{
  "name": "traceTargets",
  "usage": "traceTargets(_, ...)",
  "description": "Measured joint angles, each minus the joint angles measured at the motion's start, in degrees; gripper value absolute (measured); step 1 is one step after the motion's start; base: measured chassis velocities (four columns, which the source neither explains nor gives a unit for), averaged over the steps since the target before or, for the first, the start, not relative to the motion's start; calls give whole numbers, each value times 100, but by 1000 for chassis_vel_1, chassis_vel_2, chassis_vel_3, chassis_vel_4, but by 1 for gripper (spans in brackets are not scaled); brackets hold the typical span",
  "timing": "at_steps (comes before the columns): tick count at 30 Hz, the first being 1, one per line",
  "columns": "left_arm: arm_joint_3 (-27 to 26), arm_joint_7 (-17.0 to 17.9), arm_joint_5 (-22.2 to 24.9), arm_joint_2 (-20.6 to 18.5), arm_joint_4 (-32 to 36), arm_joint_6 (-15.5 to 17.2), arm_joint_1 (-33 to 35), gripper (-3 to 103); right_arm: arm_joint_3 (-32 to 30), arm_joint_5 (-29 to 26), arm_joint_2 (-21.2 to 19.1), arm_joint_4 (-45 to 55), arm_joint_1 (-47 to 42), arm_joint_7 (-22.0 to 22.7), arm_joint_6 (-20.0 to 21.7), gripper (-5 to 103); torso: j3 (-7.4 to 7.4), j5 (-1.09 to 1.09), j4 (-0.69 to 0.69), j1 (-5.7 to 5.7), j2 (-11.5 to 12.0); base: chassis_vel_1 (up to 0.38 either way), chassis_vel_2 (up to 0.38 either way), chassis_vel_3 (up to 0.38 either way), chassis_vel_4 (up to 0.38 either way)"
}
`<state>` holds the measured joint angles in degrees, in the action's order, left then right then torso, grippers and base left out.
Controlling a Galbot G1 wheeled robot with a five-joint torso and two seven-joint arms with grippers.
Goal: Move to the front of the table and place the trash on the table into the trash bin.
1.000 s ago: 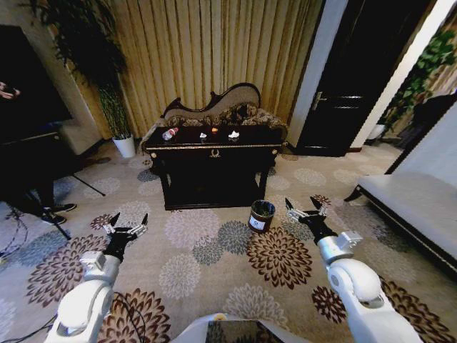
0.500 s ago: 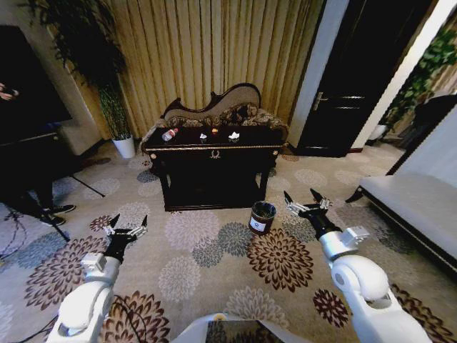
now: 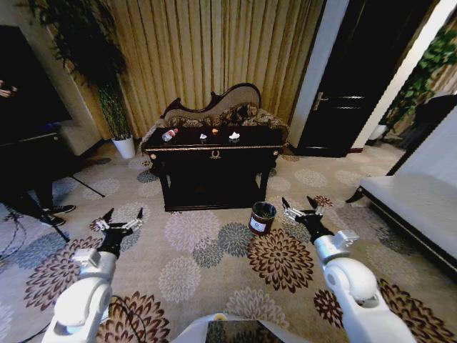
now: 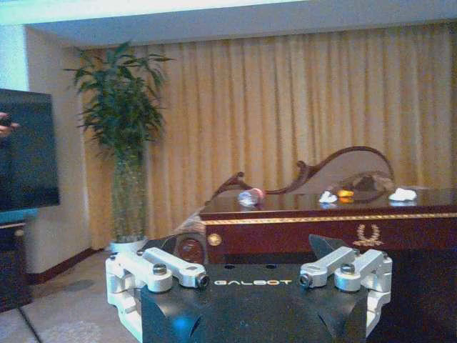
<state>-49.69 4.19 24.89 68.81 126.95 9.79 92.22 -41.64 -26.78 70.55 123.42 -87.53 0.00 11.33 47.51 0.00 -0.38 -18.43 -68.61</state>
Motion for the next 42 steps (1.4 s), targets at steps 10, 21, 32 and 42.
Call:
traceTargets(10, 41, 20, 0, 26, -72, 87, 37, 100, -39, -6, 127, 73, 16, 0, -18, 100, 0, -1, 1, 1, 0, 0, 0, 0, 0)
traceTargets(21, 62, -41, -45, -7, -143, 66, 92, 100, -86, -4, 88, 176, -14, 0, -31, 100, 0, 0, 0, 1, 0, -36, 53, 37, -47)
traceTargets(32, 65, -70, -73, 1, -158, 34, 145, 100, -97, -9, 42, 212, 4, 0, -35, 100, 0, -1, 0, 1, 0, -41, 54, 41, -57)
traceTargets(42, 64, -139, -188, 21, -118, -87, 196, 100, -92, -21, 52, 212, 11, 0, -102, 100, 0, 0, 0, 1, 0, -38, 27, 35, -30)
